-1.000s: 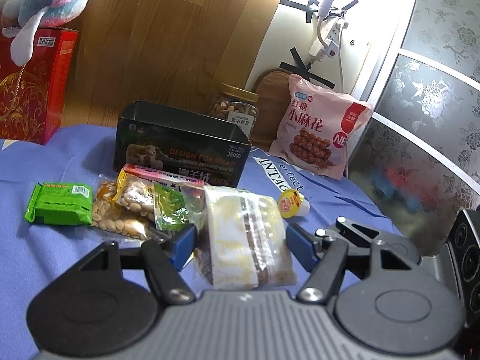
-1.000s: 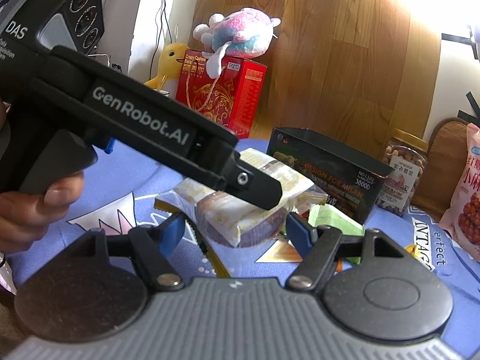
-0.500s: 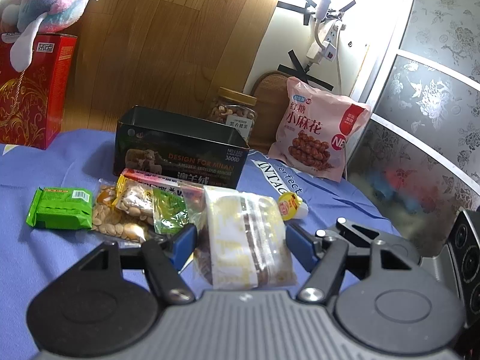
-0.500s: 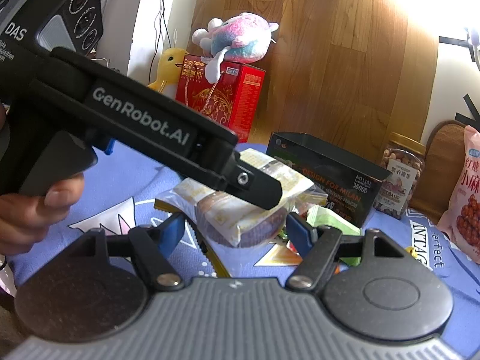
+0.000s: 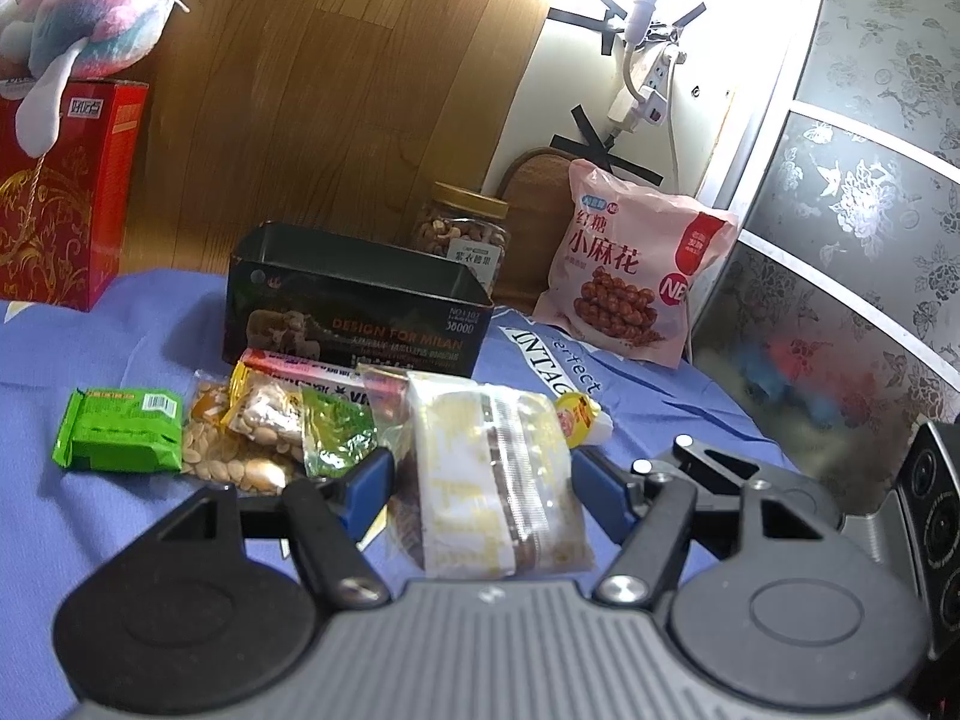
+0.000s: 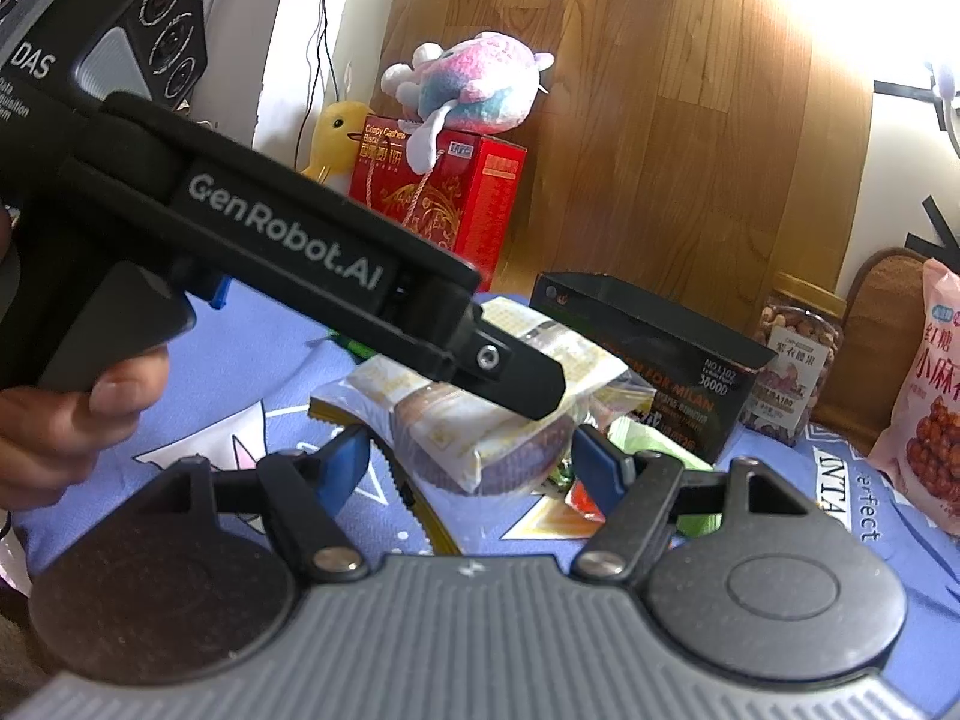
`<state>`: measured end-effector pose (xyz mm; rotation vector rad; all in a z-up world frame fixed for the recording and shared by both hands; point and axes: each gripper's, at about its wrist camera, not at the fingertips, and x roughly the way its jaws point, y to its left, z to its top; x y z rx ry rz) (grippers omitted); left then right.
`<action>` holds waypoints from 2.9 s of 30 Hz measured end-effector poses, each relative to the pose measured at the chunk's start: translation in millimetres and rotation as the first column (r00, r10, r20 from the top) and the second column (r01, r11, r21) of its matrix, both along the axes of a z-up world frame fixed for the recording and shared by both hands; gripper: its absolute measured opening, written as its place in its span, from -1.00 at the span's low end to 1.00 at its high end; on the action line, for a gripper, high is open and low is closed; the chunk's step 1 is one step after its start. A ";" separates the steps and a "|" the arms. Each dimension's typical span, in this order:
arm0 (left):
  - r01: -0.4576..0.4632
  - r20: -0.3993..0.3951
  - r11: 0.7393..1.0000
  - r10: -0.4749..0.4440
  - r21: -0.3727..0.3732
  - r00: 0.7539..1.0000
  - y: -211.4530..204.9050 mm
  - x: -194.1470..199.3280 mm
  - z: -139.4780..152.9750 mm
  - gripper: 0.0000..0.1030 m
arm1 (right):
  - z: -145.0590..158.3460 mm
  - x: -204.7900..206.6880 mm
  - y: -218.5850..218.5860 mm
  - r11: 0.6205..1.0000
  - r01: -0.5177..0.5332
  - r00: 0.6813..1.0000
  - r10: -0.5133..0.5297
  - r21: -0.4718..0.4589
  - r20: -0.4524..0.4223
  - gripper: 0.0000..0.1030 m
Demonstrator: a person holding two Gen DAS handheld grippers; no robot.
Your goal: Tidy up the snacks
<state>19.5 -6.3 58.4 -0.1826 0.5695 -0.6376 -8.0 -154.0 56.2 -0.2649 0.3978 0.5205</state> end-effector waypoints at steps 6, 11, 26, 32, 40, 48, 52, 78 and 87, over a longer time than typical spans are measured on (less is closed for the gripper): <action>0.002 0.031 1.000 -0.002 0.012 1.000 -3.8 7.5 13.7 0.28 | 9.1 7.1 -1.3 1.000 0.005 0.999 -0.005 -0.007 0.032 0.48; -0.001 0.062 1.000 0.000 0.025 0.998 -8.9 21.3 26.7 0.28 | 18.4 22.5 -3.5 1.000 0.013 0.999 -0.013 0.011 0.040 0.48; -0.008 0.073 0.998 0.003 0.066 0.997 -49.4 169.7 47.9 0.29 | 32.8 171.6 -29.8 0.992 0.098 0.994 -0.094 0.075 -0.048 0.48; -0.018 -0.027 0.998 0.019 0.053 0.999 -60.3 220.9 15.4 0.30 | 8.1 215.8 -37.0 0.991 0.134 0.982 -0.128 0.032 -0.138 0.51; -0.030 -0.001 1.000 0.030 -0.002 1.000 -39.1 200.8 21.2 0.36 | 25.3 186.8 -78.6 0.983 0.154 0.984 -0.143 0.096 -0.111 0.55; 0.080 -0.115 0.995 -0.087 -0.067 0.990 -39.1 140.4 -2.2 0.36 | 3.3 128.2 -173.4 0.892 0.386 0.902 -0.313 0.234 -0.297 0.29; 0.108 -0.172 0.991 -0.119 -0.076 0.978 -51.8 124.1 -18.1 0.36 | -15.6 109.8 -185.1 0.866 0.448 0.869 -0.364 0.222 -0.336 0.30; 0.033 -0.198 0.998 -0.043 -0.052 0.979 24.2 34.3 -39.6 0.42 | -25.7 27.0 -38.4 0.986 0.069 0.937 -0.012 0.149 -0.350 -0.01; -0.081 -0.184 0.993 0.063 -0.091 0.981 79.8 13.3 -37.2 0.42 | -27.5 33.2 30.8 0.998 -0.043 0.973 0.052 0.043 -0.223 0.01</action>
